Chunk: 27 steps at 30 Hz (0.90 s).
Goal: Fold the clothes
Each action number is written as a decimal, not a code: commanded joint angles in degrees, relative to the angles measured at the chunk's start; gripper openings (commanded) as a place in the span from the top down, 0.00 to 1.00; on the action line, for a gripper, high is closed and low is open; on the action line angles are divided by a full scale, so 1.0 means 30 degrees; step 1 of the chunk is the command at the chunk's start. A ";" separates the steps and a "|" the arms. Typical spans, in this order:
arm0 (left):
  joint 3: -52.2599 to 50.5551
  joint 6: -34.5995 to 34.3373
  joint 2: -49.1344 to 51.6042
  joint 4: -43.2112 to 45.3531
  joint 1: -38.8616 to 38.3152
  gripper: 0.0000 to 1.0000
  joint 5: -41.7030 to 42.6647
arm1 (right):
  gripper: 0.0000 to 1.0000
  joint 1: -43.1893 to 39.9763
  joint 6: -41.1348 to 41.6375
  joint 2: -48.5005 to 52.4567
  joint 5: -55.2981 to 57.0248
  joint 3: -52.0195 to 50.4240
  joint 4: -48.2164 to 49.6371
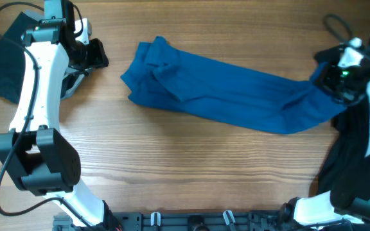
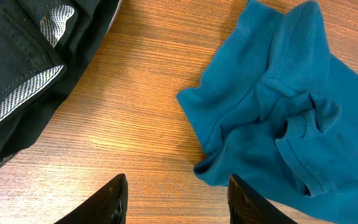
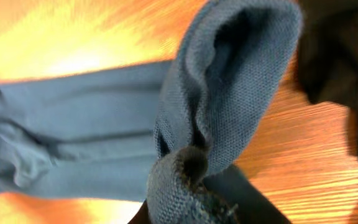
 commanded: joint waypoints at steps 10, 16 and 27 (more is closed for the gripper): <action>0.0102 0.0029 -0.0189 0.0036 0.0029 0.49 0.0226 | 0.95 0.8874 0.5085 0.0423 0.2812 0.0342 0.0940; 0.0102 0.0029 -0.0189 0.0036 0.0029 0.49 0.0226 | 0.95 1.0156 0.6215 0.2521 0.2463 0.0328 0.2958; 0.0102 0.0029 -0.0189 0.0036 0.0029 0.48 0.0226 | 0.51 0.8291 0.4364 0.1821 0.1421 0.0619 0.2681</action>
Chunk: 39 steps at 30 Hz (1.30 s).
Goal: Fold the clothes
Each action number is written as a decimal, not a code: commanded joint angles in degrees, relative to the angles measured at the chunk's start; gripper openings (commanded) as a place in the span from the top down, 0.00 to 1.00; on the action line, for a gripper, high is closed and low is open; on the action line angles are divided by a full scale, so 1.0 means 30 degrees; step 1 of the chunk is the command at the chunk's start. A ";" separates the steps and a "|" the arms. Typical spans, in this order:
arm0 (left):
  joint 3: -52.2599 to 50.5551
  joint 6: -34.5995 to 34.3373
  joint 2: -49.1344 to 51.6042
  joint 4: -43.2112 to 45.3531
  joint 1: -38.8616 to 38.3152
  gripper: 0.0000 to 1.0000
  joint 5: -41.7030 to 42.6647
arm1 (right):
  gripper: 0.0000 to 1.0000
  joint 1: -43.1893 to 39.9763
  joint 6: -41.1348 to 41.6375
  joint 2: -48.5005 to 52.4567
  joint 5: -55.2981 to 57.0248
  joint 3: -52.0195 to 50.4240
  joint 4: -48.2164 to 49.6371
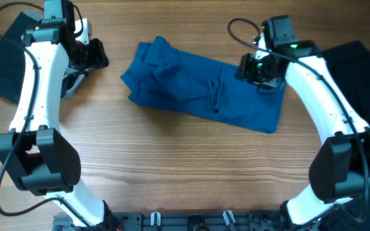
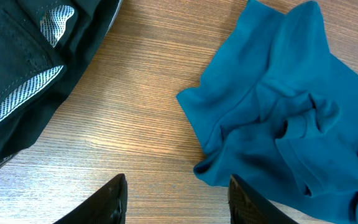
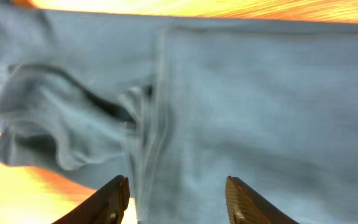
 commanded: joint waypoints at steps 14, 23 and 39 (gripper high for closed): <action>0.0102 0.0240 -0.0867 -0.0619 0.0029 0.47 0.3133 | 0.85 0.2419 -0.4896 -0.0452 -0.0554 -0.6142 0.3934; -0.2018 0.0393 0.3155 0.2827 -0.0189 0.06 0.6535 | 0.88 0.1741 -0.2572 -0.1756 0.0364 -0.5646 0.3781; -0.2018 0.1734 0.8619 0.6288 -0.4138 0.05 1.0010 | 0.89 0.1741 -0.2382 0.1596 0.0051 -0.5727 0.3832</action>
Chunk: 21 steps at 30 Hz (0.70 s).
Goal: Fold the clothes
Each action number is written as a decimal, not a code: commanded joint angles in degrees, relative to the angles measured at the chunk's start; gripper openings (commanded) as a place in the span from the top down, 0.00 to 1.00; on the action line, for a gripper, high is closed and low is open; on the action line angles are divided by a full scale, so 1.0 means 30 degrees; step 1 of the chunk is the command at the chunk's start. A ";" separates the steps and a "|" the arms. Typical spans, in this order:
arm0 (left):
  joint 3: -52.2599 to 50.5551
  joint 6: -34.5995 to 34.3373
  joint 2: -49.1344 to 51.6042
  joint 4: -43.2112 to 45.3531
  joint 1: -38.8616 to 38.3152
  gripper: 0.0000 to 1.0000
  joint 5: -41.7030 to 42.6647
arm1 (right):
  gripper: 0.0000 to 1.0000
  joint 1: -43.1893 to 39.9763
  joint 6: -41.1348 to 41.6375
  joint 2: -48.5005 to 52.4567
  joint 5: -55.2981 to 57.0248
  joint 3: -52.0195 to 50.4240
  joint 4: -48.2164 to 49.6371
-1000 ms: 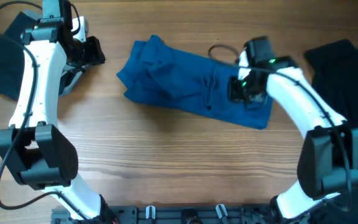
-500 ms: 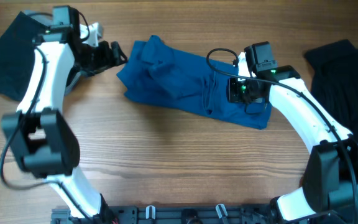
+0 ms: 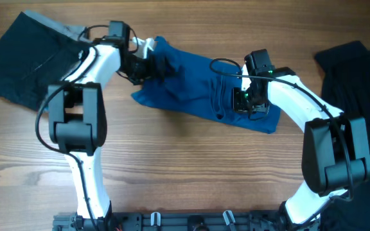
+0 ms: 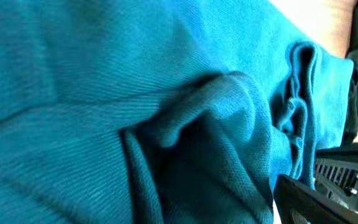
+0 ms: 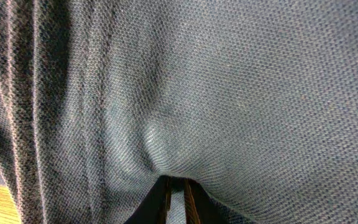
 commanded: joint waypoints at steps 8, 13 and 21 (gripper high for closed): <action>0.1049 0.0437 0.0561 -0.3701 0.0029 0.89 -0.6492 | 0.91 -0.0350 -0.0510 -0.1056 0.0146 0.0692 -0.1880; 0.8262 0.0452 -0.2033 -1.0571 0.0044 0.88 -1.3223 | 0.91 -0.2739 -0.1508 -0.5646 0.0554 0.1158 -0.2725; 1.1446 0.0153 -0.1362 -1.2284 -0.5297 0.83 -1.2947 | 0.91 -0.6164 -0.1727 -0.8153 0.0393 0.1158 -0.2761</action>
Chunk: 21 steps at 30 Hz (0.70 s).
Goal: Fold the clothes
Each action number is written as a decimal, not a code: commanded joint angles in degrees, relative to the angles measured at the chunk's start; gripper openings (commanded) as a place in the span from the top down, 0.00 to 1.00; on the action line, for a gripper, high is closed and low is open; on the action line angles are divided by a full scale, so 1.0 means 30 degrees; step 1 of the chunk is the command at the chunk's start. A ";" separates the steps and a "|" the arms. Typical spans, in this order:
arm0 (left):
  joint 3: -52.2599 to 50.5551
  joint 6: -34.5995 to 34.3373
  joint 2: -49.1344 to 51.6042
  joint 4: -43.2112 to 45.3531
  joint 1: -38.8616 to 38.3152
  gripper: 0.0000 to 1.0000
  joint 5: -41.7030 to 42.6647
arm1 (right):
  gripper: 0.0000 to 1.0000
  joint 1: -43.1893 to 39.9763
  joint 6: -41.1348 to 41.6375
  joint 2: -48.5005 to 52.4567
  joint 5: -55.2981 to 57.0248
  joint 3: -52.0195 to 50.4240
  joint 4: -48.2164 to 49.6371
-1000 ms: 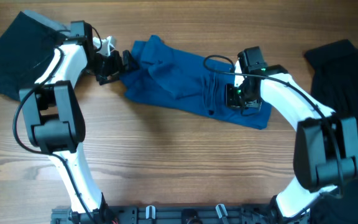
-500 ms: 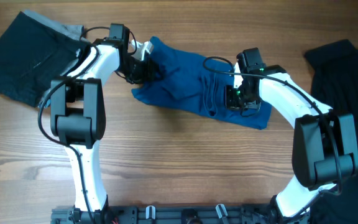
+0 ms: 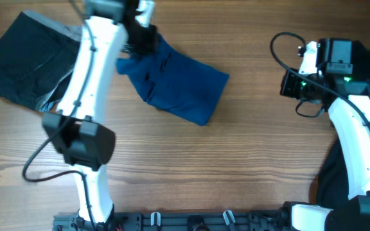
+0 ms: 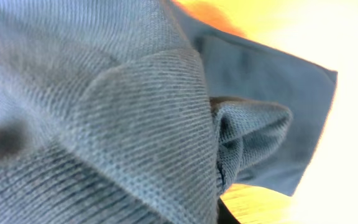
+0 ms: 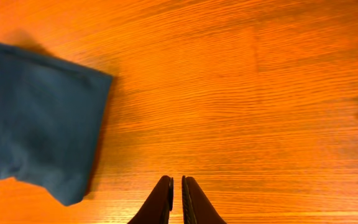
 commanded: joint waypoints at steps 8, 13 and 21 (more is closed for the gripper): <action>-0.0051 -0.0911 0.4328 -0.0495 -0.5938 0.24 -0.0699 | 0.91 -0.0313 -0.0270 -0.0379 -0.0240 0.0248 -0.0073; 0.5122 -0.1348 0.3060 -0.2980 -0.5581 0.00 -0.3198 | 0.89 -0.0313 -0.0495 -0.0379 -0.0240 0.0248 -0.0153; 0.2739 -0.2178 0.4357 -0.0029 -0.0219 0.91 0.0364 | 0.88 -0.0313 -0.0532 -0.0350 -0.0233 0.0204 -0.0561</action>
